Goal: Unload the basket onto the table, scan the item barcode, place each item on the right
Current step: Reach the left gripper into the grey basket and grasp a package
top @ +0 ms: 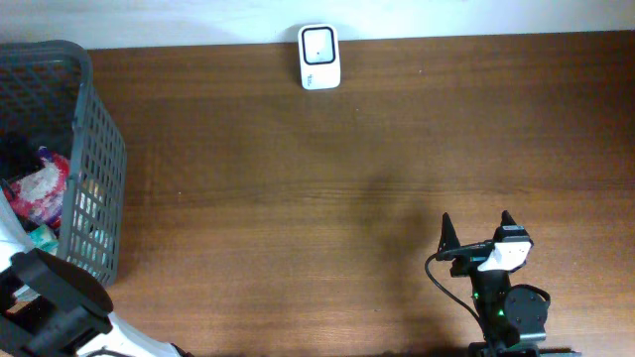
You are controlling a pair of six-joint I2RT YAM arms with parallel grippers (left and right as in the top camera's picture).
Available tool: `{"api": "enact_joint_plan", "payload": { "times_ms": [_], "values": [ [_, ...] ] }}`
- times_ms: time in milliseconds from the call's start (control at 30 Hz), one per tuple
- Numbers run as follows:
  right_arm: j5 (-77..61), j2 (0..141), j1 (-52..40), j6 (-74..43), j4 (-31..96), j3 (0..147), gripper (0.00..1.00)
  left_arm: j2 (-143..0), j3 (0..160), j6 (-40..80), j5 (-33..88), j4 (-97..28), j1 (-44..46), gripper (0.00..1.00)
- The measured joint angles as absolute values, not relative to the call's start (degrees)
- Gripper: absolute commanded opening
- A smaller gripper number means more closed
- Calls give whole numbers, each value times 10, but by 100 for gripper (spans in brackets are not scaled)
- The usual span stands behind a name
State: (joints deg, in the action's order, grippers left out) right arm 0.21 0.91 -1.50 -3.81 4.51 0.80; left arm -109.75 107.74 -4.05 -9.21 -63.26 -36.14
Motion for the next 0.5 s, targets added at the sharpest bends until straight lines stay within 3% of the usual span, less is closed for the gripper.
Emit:
{"api": "enact_joint_plan", "payload": {
  "times_ms": [100, 200, 300, 367, 467, 500],
  "values": [
    [2, 9, -15, -38, 45, 8, 99, -1102, 1029, -39, -7, -526, -361, 78],
    [2, 9, -15, -38, 45, 8, 99, -1141, 1025, -10, 13, -502, -356, 79],
    [2, 9, -15, -39, 45, 8, 99, -1210, 1017, -1, -82, -502, -325, 82],
    [2, 9, -15, -39, 45, 8, 99, -1227, 1017, 1, -116, -495, -303, 78],
    [2, 9, -15, -39, 45, 8, 99, -1255, 1017, 2, -139, -499, -286, 55],
    [2, 9, -15, -38, 45, 8, 99, -1256, 1017, 3, -142, -504, -289, 36]
  ]
}}
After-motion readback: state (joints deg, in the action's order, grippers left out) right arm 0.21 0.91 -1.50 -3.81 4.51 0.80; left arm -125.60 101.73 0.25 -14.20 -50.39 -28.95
